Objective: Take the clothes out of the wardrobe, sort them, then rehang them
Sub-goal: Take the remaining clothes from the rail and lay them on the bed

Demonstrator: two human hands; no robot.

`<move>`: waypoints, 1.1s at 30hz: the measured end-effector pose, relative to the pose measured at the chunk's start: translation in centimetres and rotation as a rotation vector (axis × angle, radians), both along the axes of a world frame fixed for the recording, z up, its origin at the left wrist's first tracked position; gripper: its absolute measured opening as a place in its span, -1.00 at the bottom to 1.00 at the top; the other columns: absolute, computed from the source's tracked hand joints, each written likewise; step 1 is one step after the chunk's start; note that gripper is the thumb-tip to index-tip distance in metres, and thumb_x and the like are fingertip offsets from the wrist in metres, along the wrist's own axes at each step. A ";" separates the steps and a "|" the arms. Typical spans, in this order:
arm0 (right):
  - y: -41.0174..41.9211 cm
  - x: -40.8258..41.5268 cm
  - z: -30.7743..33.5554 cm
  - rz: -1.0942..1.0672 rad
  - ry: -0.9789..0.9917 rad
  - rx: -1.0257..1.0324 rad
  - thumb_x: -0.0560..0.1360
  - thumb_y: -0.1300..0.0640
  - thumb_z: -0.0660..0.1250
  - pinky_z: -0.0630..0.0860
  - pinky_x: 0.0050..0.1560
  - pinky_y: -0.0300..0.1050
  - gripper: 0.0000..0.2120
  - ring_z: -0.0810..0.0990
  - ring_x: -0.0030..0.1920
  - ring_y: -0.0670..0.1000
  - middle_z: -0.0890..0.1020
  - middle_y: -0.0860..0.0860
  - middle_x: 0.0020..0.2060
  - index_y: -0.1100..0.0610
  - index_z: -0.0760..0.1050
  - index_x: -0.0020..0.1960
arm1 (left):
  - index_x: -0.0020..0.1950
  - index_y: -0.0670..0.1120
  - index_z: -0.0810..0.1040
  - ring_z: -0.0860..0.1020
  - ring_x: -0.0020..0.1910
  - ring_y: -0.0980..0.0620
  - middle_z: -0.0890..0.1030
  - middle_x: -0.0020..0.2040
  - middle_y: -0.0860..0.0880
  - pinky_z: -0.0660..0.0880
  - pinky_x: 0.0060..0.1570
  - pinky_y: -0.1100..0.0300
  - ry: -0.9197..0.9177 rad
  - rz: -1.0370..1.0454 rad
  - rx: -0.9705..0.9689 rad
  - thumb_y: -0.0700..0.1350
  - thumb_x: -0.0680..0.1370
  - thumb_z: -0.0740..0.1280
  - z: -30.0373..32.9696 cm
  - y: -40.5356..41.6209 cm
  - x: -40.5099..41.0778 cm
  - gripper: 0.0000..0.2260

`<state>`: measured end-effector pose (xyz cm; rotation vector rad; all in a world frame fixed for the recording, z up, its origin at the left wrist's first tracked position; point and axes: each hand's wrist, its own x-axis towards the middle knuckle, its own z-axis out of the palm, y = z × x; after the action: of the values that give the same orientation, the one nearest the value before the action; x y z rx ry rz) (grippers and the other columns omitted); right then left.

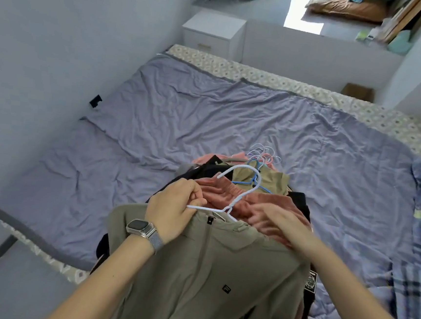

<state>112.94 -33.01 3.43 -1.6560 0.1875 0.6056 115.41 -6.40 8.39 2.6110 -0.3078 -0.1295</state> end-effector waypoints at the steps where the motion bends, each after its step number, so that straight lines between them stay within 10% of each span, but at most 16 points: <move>1: -0.3 -1.2 0.9 0.077 -0.056 -0.008 0.56 -0.09 0.23 0.49 0.04 -0.23 -0.76 0.62 -0.02 -0.10 0.69 -0.09 -0.04 -0.02 0.58 0.10 | -0.19 0.08 0.41 0.42 -0.21 0.21 0.45 -0.22 0.14 0.26 -0.27 0.26 0.008 0.003 -0.001 0.03 0.49 0.31 -0.1 -0.2 0.1 -0.89; 8: 0.7 -8.8 -2.0 0.035 -0.466 -0.619 0.52 -0.07 0.20 0.46 0.09 0.08 -0.86 0.52 0.02 -0.22 0.56 -0.33 -0.07 -0.18 0.49 0.02 | -0.18 0.07 0.41 0.40 -0.17 0.23 0.43 -0.22 0.20 0.32 -0.26 0.21 0.031 -0.067 -0.040 0.05 0.50 0.30 -0.4 -2.5 -0.9 -0.88; 19: -0.5 -3.6 6.7 -0.456 -0.644 -0.585 0.43 0.07 0.26 0.43 0.03 0.05 -0.85 0.51 -0.22 -0.17 0.59 -0.26 -0.31 -0.13 0.57 -0.19 | -0.04 0.04 0.52 0.42 -0.09 0.10 0.49 -0.13 0.13 0.40 -0.08 0.13 -0.311 -0.145 -0.133 0.12 0.45 0.31 7.0 -5.0 4.0 -0.81; 23: -1.9 -0.5 4.5 -0.375 -0.512 -0.557 0.40 -0.04 0.20 0.40 0.04 0.08 -0.84 0.45 -0.34 -0.17 0.59 -0.07 -0.38 -0.11 0.55 -0.25 | 0.30 -0.01 0.42 0.37 0.17 -0.02 0.46 0.19 -0.02 0.33 0.19 0.10 -0.369 -0.123 -0.074 0.11 0.39 0.42 5.1 -4.2 4.6 -0.47; 33: -1.4 6.8 -6.1 -0.112 -0.149 -0.830 0.55 0.08 0.15 0.29 -0.02 0.00 -0.71 0.53 0.02 0.11 0.56 -0.03 -0.25 0.04 0.40 -0.34 | 0.21 -0.01 0.49 0.43 0.18 -0.01 0.52 0.14 0.03 0.31 0.22 0.19 0.030 -0.029 0.017 -0.08 0.55 0.26 -6.7 2.0 1.0 -0.76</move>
<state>119.73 -34.41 -2.68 -2.4581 0.4631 0.3215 116.40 -4.36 1.70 2.6195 -0.3357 -0.1820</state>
